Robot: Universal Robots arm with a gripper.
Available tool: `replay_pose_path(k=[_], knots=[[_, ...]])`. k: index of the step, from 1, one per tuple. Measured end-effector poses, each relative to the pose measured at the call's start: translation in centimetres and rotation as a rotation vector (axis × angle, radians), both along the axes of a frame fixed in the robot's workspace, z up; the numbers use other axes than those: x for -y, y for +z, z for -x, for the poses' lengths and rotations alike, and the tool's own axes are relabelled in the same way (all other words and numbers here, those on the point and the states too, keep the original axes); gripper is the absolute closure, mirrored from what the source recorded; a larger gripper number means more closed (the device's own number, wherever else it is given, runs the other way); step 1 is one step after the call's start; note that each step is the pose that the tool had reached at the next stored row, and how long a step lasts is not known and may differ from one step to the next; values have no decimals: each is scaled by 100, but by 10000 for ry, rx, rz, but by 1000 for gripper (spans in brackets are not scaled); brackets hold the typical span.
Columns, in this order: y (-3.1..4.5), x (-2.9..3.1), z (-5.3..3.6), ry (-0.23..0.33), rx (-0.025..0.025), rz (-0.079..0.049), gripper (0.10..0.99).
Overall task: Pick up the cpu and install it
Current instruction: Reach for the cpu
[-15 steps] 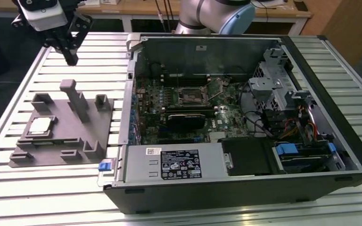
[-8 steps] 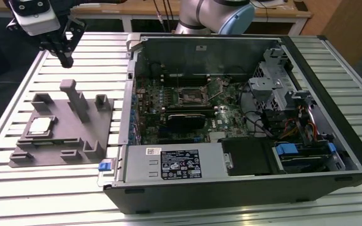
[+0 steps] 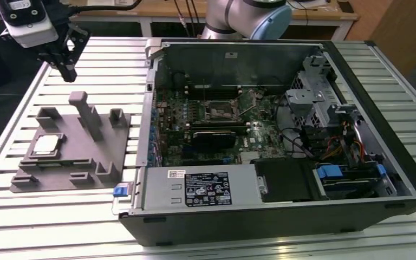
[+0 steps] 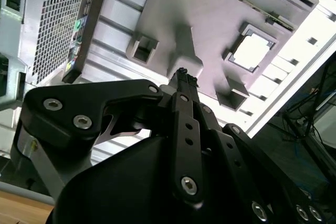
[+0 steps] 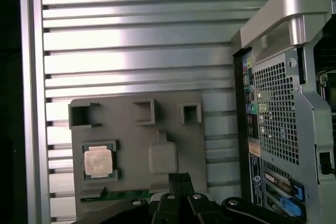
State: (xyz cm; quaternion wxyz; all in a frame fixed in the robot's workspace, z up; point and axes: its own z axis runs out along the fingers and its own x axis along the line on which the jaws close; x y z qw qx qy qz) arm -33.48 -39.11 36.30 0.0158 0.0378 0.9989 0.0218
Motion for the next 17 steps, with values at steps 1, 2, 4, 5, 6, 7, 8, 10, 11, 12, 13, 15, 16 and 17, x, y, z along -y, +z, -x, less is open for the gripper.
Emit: replay_pose_path(k=[1,2,4,5,6,7,8,10,11,12,13,15,16,17], knots=[[-10,1,18,0,-1,0,980],[-20,2,34,-1,-1,1,980],[-41,8,64,0,-1,1,980],[-51,11,78,0,-1,0,980],[-61,17,90,0,-1,1,980],[-73,23,103,1,0,0,980],[-84,30,114,1,0,0,980],[-105,46,137,1,-1,1,980],[-116,54,148,-1,-1,0,980],[-128,62,160,-1,0,0,980],[-139,69,172,-1,-1,0,980],[-167,79,197,-1,0,0,980],[-183,82,210,-1,1,0,980],[-201,83,224,0,0,0,980]])
